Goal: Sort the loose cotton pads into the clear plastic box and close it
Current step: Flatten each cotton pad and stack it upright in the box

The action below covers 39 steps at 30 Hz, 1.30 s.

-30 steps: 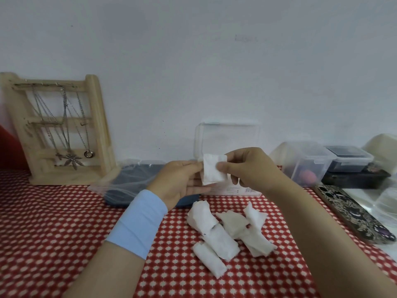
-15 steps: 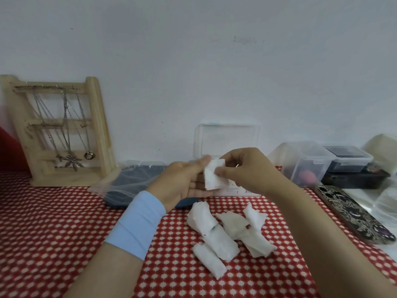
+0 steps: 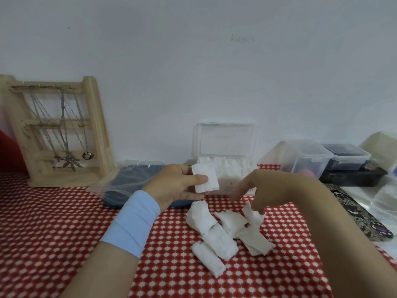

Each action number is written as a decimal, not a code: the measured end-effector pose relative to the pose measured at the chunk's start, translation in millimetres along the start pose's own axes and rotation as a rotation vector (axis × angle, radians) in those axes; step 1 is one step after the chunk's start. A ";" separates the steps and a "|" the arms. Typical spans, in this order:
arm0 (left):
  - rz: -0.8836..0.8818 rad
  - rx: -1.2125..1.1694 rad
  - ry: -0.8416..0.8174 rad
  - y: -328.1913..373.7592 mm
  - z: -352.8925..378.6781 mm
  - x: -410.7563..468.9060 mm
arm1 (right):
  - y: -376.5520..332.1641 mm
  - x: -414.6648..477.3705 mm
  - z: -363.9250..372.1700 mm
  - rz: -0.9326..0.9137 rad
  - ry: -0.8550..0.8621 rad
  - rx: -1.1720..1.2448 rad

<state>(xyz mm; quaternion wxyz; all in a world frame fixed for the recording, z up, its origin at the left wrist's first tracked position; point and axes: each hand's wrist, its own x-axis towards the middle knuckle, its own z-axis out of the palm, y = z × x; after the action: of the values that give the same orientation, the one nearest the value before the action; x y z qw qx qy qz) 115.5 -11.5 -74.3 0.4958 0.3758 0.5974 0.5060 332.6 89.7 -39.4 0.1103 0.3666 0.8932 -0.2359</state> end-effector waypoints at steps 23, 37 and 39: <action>0.052 -0.190 0.015 -1.1 14.8 -0.7 | -39.2 21.3 14.4 -0.094 0.555 0.765; 0.040 -0.163 -0.054 -3.2 11.4 1.5 | -38.8 32.4 18.5 -0.046 0.665 0.663; 0.039 -0.201 -0.072 -3.0 9.5 1.5 | -37.0 30.6 17.4 -0.071 0.638 0.718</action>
<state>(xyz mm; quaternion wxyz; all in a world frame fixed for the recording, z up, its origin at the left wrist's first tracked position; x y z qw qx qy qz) 124.6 -8.4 -77.5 0.5422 0.3535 0.5180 0.5591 285.3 76.5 -53.2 -0.3110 0.4050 0.7564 -0.4088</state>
